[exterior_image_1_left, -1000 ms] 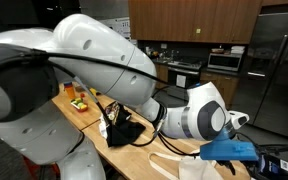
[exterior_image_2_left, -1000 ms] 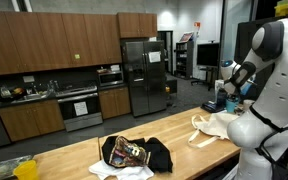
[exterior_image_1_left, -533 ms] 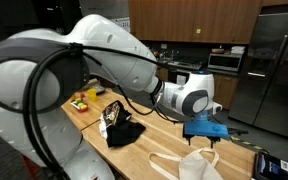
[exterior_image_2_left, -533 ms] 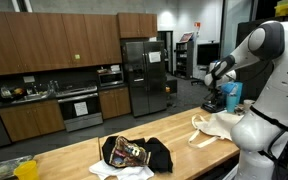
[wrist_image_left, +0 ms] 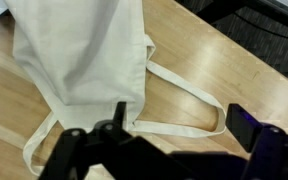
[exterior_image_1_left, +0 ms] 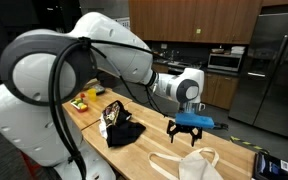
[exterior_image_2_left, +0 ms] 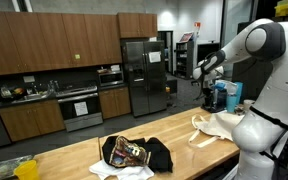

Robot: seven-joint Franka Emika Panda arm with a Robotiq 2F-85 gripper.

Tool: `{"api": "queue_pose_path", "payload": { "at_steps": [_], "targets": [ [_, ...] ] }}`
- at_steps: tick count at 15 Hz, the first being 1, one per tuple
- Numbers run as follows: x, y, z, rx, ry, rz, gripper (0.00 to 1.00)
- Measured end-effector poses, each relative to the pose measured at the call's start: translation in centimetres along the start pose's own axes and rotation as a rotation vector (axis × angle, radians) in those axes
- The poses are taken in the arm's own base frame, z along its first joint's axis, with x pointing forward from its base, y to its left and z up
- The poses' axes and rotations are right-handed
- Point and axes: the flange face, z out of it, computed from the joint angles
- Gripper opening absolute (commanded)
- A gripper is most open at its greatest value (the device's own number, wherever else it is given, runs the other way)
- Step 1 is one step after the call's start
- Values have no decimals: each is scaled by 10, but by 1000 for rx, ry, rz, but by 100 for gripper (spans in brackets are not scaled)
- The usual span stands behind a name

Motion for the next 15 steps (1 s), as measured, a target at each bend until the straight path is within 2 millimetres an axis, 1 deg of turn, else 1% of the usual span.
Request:
{"api": "queue_pose_path", "payload": {
  "at_steps": [4, 5, 6, 7, 8, 9, 12, 15],
  "targets": [
    [2, -1, 6, 13, -8, -1, 100],
    [6, -7, 9, 31, 1, -18, 100],
    [12, -17, 13, 57, 13, -60, 100],
    [21, -31, 19, 77, 21, -111, 100],
    [32, -48, 24, 94, 28, -162, 100],
    [45, -70, 30, 112, 34, -215, 100],
    [84, -147, 44, 174, 44, -378, 100],
    [113, -219, 47, 220, 60, -547, 100]
  ]
}}
